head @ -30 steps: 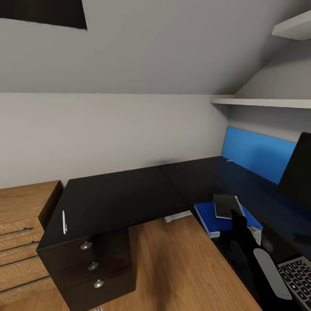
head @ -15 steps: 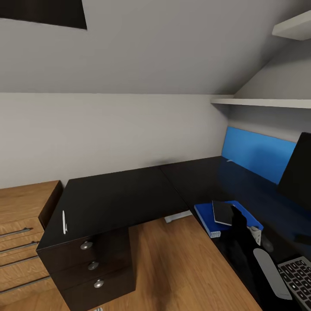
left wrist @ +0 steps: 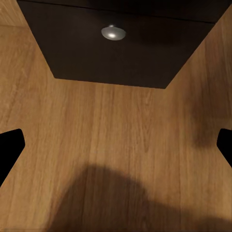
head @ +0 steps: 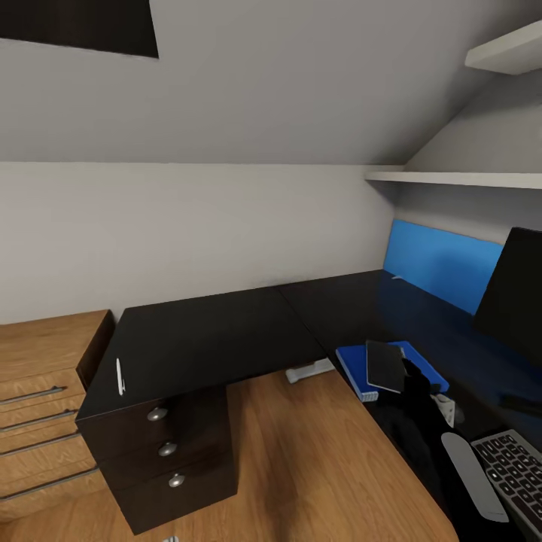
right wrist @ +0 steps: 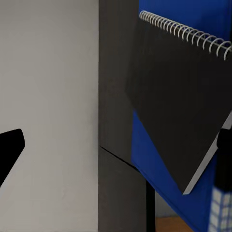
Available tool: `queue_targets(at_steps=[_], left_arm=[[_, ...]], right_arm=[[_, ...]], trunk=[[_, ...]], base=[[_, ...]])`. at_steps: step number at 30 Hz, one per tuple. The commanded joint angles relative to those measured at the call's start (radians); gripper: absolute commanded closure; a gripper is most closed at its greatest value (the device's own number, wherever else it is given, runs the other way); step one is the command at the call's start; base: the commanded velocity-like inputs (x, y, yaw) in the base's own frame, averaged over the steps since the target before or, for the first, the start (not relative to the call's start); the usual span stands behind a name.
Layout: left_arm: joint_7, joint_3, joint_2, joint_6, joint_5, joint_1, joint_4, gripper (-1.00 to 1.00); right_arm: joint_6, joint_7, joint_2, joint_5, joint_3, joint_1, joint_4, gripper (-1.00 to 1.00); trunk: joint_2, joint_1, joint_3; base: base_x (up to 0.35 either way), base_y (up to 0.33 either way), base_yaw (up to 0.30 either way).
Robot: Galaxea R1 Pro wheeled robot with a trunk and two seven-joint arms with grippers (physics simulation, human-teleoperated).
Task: In the bedroom, organize the workspace by keeping the computer under the desk, ensuring the monitor is on the desk, placing the keyboard on the desk next to the monitor, placing the mouse on the desk next to the keyboard, moving the folder from the swivel chair onto the desk next to the mouse, stacking the notebook on top of the folder with the pen on top of the notebook, and positioning the swivel chair next to the desk.
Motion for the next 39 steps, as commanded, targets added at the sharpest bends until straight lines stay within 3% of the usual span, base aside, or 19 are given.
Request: queue_targets(at_steps=[1, 11, 16, 22, 25, 27, 28, 32, 36, 39], left_arm=[[0.004, -0.004, 0.001, -0.006, 0.007, -0.002, -0.001, -1.00], [0.004, -0.004, 0.000, -0.005, 0.009, -0.002, -0.001, -1.00], [0.004, -0.004, -0.001, -0.005, 0.010, -0.002, -0.001, -1.00], [0.004, -0.004, -0.001, -0.005, 0.010, -0.002, -0.001, -1.00], [0.004, -0.004, -0.001, -0.005, 0.010, -0.002, -0.001, -1.00], [0.004, -0.004, -0.001, -0.005, 0.010, -0.002, -0.001, -1.00], [0.004, -0.004, -0.001, -0.005, 0.010, -0.002, -0.001, -1.00], [0.004, -0.004, -0.001, -0.005, 0.010, -0.002, -0.001, -1.00], [0.004, -0.004, -0.001, -0.005, 0.010, -0.002, -0.001, -1.00], [0.004, -0.004, -0.001, -0.005, 0.010, -0.002, -0.001, -1.00]], right_arm=[[0.001, -0.005, 0.000, -0.007, -0.001, 0.000, -0.002, -1.00], [0.002, -0.004, 0.004, -0.007, 0.008, 0.000, -0.029, -1.00], [0.000, -0.005, 0.027, -0.005, 0.019, 0.000, -0.054, -1.00], [-0.002, -0.006, 0.054, 0.053, 0.044, 0.000, -0.061, -1.00], [-0.009, -0.010, 0.071, 0.125, 0.064, 0.000, -0.062, -1.00], [-0.021, -0.011, 0.097, 0.211, 0.082, 0.000, -0.062, -1.00], [-0.029, -0.011, 0.116, 0.275, 0.092, 0.000, -0.062, -1.00], [-0.043, -0.012, 0.152, 0.398, 0.105, 0.000, -0.060, -1.00], [-0.049, -0.012, 0.182, 0.494, 0.125, 0.000, -0.055, -1.00], [-0.050, -0.013, 0.190, 0.524, 0.153, 0.000, -0.046, -1.00]], trunk=[[-0.001, 0.000, -0.001], [-0.001, 0.000, -0.001], [-0.001, 0.000, -0.001], [-0.001, 0.000, 0.003], [-0.001, 0.000, 0.006], [-0.001, 0.000, 0.008], [-0.001, 0.000, 0.008], [-0.001, 0.000, 0.012], [-0.001, 0.000, 0.014], [-0.001, 0.000, 0.014]], base=[[-0.007, 0.000, 0.000], [-0.001, 0.000, 0.000], [0.000, 0.000, 0.008], [0.000, 0.000, 0.164], [0.000, 0.000, 0.214], [0.000, 0.000, 0.218], [0.000, 0.000, 0.220], [0.000, 0.000, 0.220], [0.000, 0.000, 0.222], [0.000, 0.000, 0.229]])
